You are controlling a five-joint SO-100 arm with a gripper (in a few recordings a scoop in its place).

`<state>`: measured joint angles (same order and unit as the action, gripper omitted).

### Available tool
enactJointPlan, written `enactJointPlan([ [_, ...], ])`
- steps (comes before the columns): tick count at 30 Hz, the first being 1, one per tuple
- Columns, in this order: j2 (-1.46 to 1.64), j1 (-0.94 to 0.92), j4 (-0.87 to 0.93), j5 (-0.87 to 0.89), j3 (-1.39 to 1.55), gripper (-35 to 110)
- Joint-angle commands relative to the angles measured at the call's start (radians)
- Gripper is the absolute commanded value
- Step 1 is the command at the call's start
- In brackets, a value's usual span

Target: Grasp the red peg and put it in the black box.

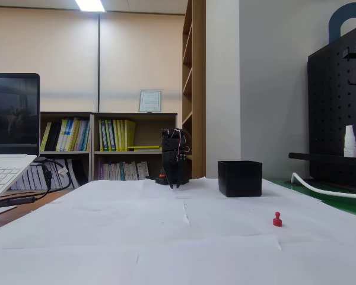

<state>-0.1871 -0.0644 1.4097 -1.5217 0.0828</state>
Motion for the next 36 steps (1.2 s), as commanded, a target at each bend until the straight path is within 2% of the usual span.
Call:
enactJointPlan([
  [1,-0.009,-0.015,0.089,-0.002,0.020,0],
  [22,-0.009,-0.020,0.089,-0.002,0.020,0],
  [26,-0.009,-0.160,0.089,-0.002,0.020,0],
  [30,-0.009,-0.156,0.086,-0.003,0.020,6],
  [36,-0.005,-0.183,0.089,-0.005,0.021,6],
])
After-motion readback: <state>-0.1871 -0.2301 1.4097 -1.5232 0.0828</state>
